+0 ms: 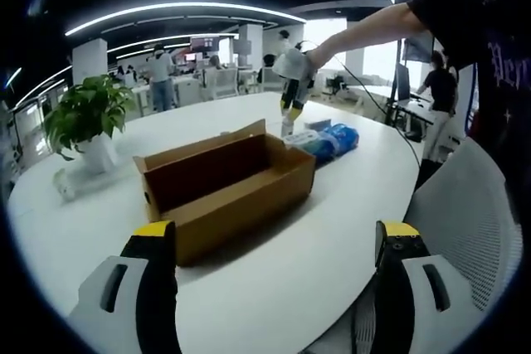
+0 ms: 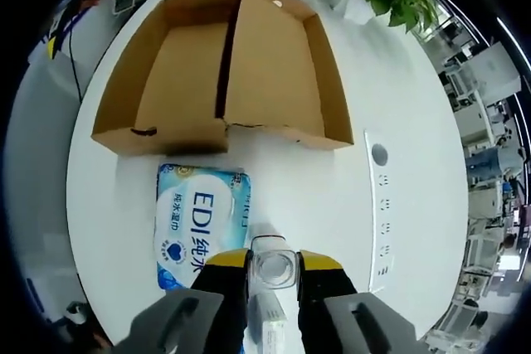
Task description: Operate the shoe box by opening the lid, removing the specified soft item, and placing it in the target area until the item is outside and the box remains undamaged.
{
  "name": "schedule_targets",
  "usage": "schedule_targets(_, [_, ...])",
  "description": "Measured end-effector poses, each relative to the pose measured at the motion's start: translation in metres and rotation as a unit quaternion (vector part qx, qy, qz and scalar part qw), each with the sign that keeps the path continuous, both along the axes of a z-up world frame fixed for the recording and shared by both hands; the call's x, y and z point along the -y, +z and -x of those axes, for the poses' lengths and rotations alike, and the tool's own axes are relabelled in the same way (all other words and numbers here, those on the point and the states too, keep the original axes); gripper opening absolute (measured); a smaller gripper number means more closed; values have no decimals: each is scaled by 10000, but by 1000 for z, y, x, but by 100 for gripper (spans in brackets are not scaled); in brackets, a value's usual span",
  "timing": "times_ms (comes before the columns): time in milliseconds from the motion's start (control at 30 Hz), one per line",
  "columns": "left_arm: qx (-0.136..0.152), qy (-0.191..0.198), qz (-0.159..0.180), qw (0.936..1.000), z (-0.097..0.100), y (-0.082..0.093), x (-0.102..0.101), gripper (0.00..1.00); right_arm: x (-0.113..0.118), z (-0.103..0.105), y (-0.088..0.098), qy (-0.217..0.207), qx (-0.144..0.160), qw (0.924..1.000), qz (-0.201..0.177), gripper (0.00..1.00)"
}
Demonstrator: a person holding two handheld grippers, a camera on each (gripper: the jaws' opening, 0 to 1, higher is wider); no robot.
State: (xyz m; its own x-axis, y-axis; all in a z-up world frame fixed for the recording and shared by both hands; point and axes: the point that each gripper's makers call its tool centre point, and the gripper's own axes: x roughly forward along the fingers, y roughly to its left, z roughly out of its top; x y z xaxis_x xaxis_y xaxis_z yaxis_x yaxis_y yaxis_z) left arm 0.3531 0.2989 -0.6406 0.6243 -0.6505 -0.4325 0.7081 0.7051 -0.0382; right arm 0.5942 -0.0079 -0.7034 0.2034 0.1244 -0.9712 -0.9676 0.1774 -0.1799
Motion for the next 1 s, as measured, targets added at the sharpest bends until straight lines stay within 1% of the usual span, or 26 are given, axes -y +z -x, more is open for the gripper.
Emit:
schedule_targets(67, [-1, 4, 8, 10000, 0, 0, 0, 99, 0, -2, 0, -25, 17, 10000, -13, 18])
schedule_targets(133, [-7, 18, 9, 10000, 0, 0, -1, 99, 1, -2, -1, -156, -15, 9999, -38, 18])
schedule_targets(300, [-23, 37, -10, 10000, 0, -2, -3, 99, 8, -2, -5, -223, -51, 9997, 18, 18])
schedule_targets(400, [-33, 70, -9, 10000, -1, -3, -4, 99, 10, -5, -4, -291, -13, 9996, -22, 19])
schedule_targets(500, [-53, 106, -12, 9999, -3, -3, -4, 98, 11, -5, -4, -154, 12, 9999, 0, 19])
schedule_targets(633, [-67, 142, -41, 9999, -7, -4, -6, 97, 9, -6, -5, -139, 37, 9999, -57, 19])
schedule_targets(700, [-63, 131, -54, 9999, -7, -3, -6, 97, 7, -6, -5, -35, 53, 9999, -79, 19])
schedule_targets(833, [-75, 135, -111, 9998, -8, -4, -7, 96, 5, -4, -8, 37, 39, 9999, -105, 19])
schedule_targets(1000, [-74, 143, -117, 9998, -10, -6, -7, 96, 5, -2, -10, -26, -2, 9999, -98, 20])
